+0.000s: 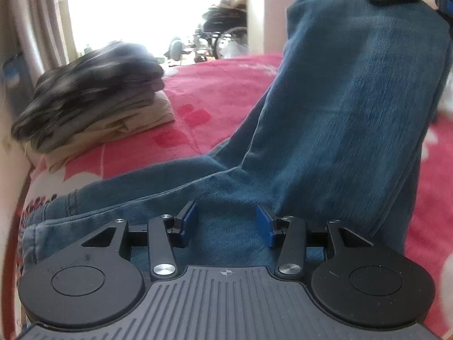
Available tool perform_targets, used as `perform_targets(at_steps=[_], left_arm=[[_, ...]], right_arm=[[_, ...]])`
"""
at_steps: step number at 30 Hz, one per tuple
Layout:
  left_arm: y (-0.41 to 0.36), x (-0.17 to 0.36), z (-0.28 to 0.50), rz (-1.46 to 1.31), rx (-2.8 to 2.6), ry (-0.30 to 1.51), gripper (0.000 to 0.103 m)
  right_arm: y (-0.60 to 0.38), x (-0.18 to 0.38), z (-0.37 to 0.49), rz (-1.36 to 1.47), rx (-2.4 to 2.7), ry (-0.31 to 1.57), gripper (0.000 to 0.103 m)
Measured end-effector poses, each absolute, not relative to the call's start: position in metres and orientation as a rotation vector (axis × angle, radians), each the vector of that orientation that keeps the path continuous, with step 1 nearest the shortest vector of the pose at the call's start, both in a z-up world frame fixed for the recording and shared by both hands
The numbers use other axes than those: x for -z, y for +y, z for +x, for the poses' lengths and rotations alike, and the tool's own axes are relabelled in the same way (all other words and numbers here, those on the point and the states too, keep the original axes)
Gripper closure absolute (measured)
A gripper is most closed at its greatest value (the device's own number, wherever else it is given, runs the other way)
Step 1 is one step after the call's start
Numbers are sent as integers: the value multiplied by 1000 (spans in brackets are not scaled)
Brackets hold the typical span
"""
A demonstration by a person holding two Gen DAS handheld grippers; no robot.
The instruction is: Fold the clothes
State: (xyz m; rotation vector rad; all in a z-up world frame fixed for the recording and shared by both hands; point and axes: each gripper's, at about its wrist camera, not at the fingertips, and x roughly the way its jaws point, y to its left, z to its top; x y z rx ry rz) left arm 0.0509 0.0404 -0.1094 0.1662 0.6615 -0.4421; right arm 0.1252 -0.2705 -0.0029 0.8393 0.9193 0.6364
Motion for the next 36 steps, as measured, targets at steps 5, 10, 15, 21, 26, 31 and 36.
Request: perform_targets(at_steps=[5,10,15,21,26,31,36], left_arm=[[69,90,29,120,397,614,57],[108,73,4,71,300,618,57],[159,68,-11,-72,181,652,57],[221,77,-18,-316,38,698,57],[260,88,-24,-552,-20,711,57],[282,92,-25,-719,-28,696,57],[287,89,-19,-783,17,689,54]], right_arm=[[-220,-21,136,790,-736,925,89],[-160,-24,148,739,-815,981,89],[-98,-14,157,668,-853,1065,88],[-24,20,164,535,-845,1203,88],[21,62,163,474,-803,1296,79],[29,95,169,714,-822,1329,41],[-12,120,177,1180,-863,1265,39]])
